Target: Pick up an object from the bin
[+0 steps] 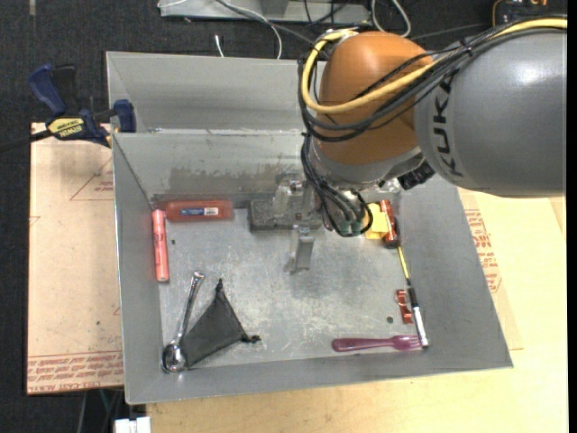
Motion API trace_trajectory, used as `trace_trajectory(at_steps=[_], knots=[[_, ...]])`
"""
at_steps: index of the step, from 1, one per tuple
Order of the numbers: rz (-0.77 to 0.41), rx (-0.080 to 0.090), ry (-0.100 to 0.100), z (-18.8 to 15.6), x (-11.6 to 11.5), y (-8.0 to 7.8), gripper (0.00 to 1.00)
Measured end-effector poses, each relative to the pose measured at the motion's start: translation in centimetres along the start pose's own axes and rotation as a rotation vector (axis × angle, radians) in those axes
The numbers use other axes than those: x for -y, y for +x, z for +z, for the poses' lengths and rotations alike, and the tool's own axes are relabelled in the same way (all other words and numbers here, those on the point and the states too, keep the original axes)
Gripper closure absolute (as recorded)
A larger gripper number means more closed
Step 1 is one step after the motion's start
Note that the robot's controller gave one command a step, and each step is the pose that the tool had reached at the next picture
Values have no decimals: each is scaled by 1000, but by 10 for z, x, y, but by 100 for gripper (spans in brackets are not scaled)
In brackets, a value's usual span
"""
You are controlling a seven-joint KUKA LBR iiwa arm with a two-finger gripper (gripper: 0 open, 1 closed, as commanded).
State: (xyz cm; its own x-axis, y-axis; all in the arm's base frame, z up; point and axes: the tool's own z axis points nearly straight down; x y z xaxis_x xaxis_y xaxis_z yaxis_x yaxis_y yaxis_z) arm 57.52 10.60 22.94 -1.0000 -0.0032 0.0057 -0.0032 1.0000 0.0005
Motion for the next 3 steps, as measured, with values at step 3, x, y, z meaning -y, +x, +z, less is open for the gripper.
trace_trajectory(at_steps=[3], knots=[[-103,23,-3,70,-66,74,0]])
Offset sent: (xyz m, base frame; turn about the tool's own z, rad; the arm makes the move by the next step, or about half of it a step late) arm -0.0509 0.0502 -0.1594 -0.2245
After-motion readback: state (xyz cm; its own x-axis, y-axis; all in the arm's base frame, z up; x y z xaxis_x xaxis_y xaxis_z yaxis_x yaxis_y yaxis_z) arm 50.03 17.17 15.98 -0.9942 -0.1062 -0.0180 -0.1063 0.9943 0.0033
